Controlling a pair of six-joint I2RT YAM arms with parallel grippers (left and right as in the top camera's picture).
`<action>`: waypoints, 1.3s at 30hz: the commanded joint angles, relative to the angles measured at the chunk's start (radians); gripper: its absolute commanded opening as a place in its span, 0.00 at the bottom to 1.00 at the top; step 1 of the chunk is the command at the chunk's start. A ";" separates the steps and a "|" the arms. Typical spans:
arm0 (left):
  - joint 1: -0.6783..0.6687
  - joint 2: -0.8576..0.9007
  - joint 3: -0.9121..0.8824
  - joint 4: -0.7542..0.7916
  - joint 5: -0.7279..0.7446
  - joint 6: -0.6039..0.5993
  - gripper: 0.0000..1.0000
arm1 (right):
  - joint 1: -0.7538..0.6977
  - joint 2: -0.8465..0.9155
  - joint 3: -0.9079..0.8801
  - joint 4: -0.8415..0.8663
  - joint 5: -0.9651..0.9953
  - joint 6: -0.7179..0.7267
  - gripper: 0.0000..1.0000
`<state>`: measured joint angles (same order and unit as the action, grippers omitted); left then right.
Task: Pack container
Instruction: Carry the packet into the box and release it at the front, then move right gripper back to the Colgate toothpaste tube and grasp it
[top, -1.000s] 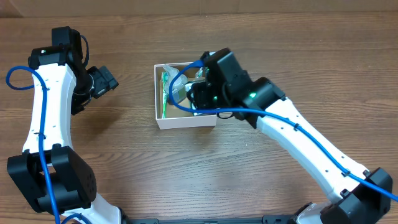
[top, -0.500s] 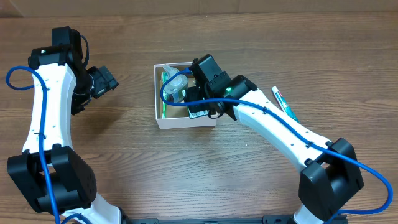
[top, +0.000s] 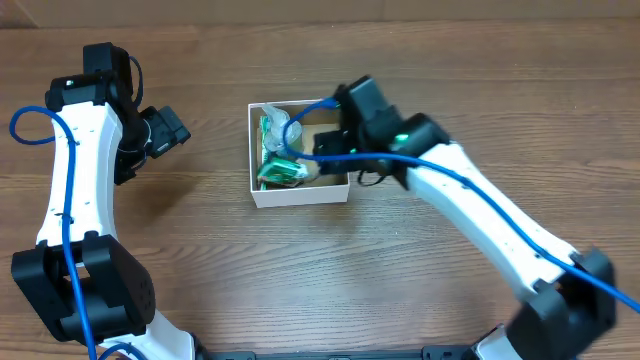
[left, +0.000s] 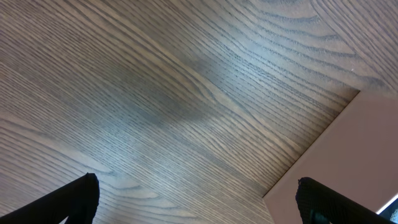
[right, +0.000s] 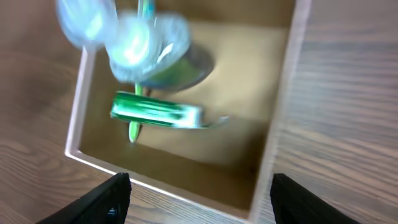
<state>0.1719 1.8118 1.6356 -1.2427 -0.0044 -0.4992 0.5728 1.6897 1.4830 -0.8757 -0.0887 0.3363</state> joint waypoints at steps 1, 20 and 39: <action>0.004 -0.034 0.019 -0.002 -0.003 -0.010 1.00 | -0.073 -0.137 0.034 -0.054 0.067 -0.002 0.74; 0.004 -0.034 0.019 -0.002 -0.003 -0.010 1.00 | -0.462 -0.203 -0.238 -0.055 0.195 -0.111 0.86; 0.004 -0.034 0.019 -0.002 -0.003 -0.010 1.00 | -0.475 -0.194 -0.710 0.608 0.391 -0.268 1.00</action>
<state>0.1719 1.8118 1.6356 -1.2430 -0.0044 -0.4992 0.1078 1.4910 0.8074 -0.3054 0.2783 0.0879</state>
